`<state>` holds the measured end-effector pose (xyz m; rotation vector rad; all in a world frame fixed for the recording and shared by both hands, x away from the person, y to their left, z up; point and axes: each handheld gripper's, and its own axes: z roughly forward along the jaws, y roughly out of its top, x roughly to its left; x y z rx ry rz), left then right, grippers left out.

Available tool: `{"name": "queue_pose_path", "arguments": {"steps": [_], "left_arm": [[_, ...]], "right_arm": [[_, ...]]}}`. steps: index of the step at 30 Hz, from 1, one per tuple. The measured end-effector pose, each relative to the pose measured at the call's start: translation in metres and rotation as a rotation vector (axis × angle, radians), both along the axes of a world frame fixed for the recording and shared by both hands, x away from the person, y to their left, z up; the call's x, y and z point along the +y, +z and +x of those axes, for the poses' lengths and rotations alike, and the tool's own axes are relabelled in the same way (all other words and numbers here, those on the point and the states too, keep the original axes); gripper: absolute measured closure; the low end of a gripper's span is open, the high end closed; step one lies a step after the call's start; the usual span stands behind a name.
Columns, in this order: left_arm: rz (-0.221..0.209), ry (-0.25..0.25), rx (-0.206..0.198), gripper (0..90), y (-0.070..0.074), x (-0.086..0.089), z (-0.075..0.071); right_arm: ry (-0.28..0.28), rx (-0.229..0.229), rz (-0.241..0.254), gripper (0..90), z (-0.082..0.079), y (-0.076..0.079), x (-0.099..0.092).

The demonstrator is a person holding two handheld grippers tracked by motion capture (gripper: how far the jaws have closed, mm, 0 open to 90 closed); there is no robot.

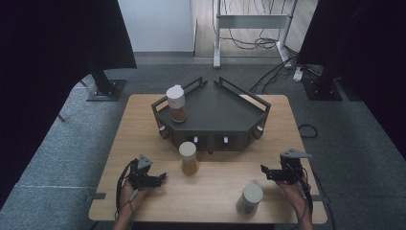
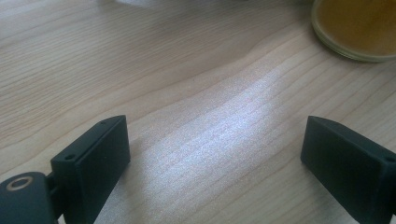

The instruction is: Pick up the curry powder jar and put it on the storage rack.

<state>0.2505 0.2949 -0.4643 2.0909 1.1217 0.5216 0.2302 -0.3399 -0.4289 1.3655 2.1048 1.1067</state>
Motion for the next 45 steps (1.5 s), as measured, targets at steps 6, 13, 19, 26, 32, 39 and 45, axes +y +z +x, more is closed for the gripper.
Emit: {"name": "queue_pose_path", "arguments": {"steps": [6,13,19,26,32,39,45], "left_arm": [[-0.006,0.002,0.01,7.5,0.0,0.001,0.002],[-0.006,0.001,0.011,7.2,0.0,0.001,0.002],[-0.006,-0.001,0.012,6.9,0.0,0.001,0.002],[-0.006,-0.004,0.013,6.2,0.0,0.001,0.002],[-0.005,-0.011,0.014,5.8,0.001,0.001,0.003],[-0.003,-0.019,0.014,5.8,0.001,0.002,0.003],[-0.003,-0.024,0.014,5.8,0.001,0.002,0.003]], "right_arm": [[0.012,-0.014,0.008,5.1,-0.004,0.017,0.004],[0.036,-0.057,0.012,4.5,-0.015,0.046,0.016],[0.078,-0.089,0.002,4.0,-0.021,0.068,0.034],[0.119,-0.117,0.0,3.9,-0.02,0.078,0.06],[0.147,-0.128,0.015,3.9,-0.018,0.08,0.084],[0.178,-0.134,0.029,4.1,-0.017,0.08,0.109],[0.213,-0.131,0.02,4.2,-0.016,0.084,0.129]]}}
